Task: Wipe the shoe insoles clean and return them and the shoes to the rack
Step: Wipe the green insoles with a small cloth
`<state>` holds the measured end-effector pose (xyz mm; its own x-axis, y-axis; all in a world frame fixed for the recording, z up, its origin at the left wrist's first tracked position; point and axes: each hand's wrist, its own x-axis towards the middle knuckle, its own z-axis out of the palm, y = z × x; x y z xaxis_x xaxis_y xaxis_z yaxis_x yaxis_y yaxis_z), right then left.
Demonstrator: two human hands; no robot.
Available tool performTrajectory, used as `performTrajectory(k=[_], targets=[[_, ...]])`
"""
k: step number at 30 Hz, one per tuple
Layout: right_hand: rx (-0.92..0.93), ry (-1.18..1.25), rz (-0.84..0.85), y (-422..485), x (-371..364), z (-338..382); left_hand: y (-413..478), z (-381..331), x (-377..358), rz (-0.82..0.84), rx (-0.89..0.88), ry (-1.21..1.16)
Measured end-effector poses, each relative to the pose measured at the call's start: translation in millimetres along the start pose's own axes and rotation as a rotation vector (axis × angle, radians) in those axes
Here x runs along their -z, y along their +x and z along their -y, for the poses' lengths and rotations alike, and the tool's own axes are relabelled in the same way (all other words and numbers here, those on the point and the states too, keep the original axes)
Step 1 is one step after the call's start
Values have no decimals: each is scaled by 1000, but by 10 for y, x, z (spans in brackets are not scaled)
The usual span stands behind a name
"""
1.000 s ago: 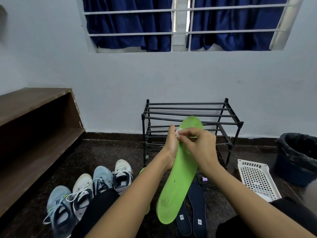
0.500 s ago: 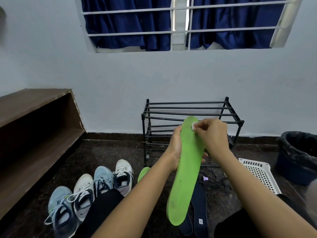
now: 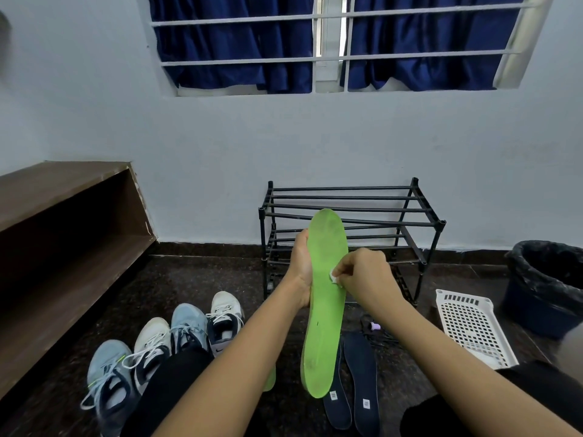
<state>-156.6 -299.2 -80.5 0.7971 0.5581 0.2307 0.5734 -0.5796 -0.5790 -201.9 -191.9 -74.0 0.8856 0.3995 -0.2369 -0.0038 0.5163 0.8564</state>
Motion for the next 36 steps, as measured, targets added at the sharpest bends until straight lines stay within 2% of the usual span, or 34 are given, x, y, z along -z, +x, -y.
performTrajectory(k=[5, 11, 14, 16, 19, 23, 27, 29, 36], targets=[[27, 77, 85, -129, -24, -9, 18, 40, 124, -77, -11, -40], [119, 82, 366, -265, -32, -52, 24, 38, 250, -106, 53, -29], [100, 127, 459, -307, 80, -77, 41, 64, 314, -133, 94, -19], [32, 326, 466, -313, 155, -125, 41, 87, 358, -147, 96, -36], [-141, 782, 435, -302, 170, -218, 19, 188, 420, -173, 54, -77], [-338, 1015, 542, -250, 33, -331, 20, 508, 566, -244, 65, -98], [-413, 939, 750, -209, -152, -469, 43, 801, 709, -290, 145, -205], [-436, 867, 787, -177, -246, -528, 58, 894, 772, -311, 169, -241], [-555, 890, 909, -113, -600, -594, 154, 1076, 924, -358, 224, -265]])
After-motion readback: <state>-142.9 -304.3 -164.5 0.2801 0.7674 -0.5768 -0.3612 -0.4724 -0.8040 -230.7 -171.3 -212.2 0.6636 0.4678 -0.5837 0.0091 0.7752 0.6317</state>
